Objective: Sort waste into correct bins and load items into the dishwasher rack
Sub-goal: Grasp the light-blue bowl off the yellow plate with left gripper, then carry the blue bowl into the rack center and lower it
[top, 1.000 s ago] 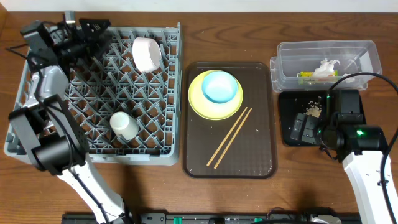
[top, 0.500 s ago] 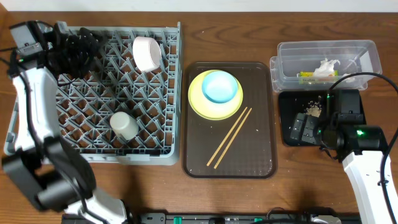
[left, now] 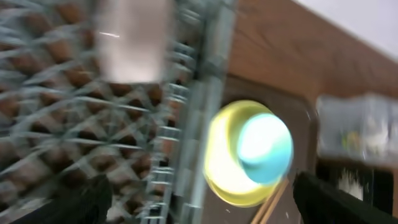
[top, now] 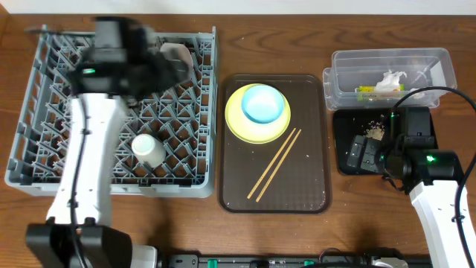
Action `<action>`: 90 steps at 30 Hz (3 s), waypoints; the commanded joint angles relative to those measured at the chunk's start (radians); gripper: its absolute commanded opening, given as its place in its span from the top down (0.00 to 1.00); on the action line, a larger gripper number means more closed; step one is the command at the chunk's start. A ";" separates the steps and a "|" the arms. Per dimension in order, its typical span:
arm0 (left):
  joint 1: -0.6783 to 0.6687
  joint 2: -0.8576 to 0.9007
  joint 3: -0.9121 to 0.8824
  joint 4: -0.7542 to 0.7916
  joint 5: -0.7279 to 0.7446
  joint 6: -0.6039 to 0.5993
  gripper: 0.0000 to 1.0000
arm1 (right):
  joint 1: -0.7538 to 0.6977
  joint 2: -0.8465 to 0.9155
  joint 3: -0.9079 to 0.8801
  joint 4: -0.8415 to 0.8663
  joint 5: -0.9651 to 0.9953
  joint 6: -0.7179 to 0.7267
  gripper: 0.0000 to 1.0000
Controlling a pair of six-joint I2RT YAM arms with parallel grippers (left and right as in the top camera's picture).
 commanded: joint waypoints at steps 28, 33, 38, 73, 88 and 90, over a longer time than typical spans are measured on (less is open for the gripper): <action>-0.583 0.468 0.003 0.210 -0.328 0.249 0.16 | -0.015 -0.002 0.005 -0.009 0.003 0.005 0.01; -0.584 0.502 0.003 0.213 -0.339 0.249 0.37 | -0.015 -0.002 0.005 -0.010 0.003 0.005 0.01; -0.587 0.505 0.003 0.213 -0.339 0.248 0.67 | -0.015 -0.002 0.005 -0.010 0.003 0.000 0.01; -0.066 0.053 0.006 -0.028 0.463 0.245 0.94 | -0.015 -0.002 0.005 -0.010 0.003 -0.007 0.01; 0.322 0.203 -0.016 -0.095 1.037 0.244 0.94 | -0.015 -0.002 0.005 -0.014 0.003 -0.007 0.01; 0.333 0.232 -0.016 -0.110 1.040 0.244 0.94 | -0.015 -0.002 0.005 -0.017 0.003 -0.007 0.01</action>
